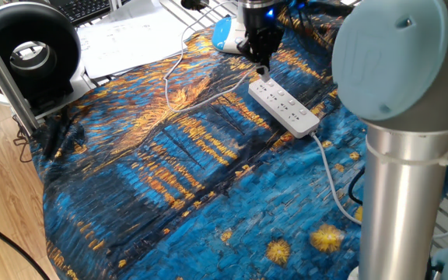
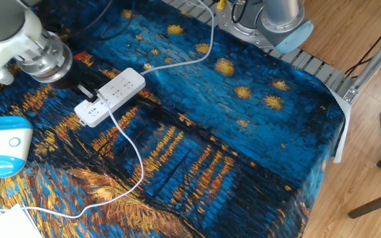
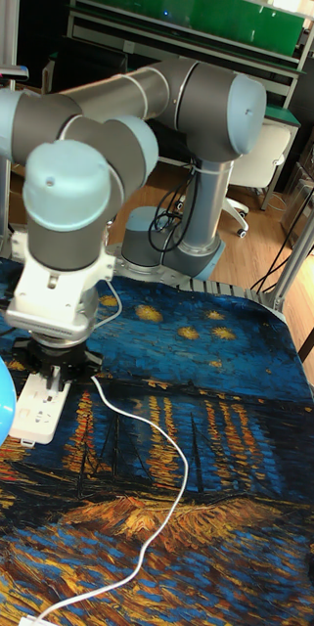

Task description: Plug in the power cord of the desk lamp, turn on the socket, and light up the desk lamp

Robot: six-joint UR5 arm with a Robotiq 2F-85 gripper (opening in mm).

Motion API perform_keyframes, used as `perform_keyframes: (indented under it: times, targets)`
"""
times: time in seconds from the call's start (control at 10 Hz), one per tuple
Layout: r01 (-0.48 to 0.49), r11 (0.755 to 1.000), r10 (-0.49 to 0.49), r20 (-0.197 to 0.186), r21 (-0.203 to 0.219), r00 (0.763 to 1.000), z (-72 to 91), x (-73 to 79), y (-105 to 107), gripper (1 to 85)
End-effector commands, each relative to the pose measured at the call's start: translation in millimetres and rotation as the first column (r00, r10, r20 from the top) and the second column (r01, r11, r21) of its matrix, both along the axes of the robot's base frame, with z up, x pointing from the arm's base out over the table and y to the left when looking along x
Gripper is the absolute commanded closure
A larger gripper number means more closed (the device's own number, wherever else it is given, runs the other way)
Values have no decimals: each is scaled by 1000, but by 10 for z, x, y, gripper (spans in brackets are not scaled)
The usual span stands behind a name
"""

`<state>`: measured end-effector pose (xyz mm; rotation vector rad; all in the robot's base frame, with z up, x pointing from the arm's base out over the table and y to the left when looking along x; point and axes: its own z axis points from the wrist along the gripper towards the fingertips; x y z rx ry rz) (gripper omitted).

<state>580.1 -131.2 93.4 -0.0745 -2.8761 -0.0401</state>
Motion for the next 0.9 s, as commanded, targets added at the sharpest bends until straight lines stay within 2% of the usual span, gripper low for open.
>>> perform_keyframes:
  times: [0.0,0.3,0.6,0.8]
  targets:
    - [-28,998,29,-16,63,999,-141,-60,-95,843]
    - [-38,997,40,-15,70,999,-190,-77,-149,843]
    - [-4,994,6,-12,111,1000,-182,40,39,843]
    - [-7,995,9,-13,98,1000,-175,34,-3,843]
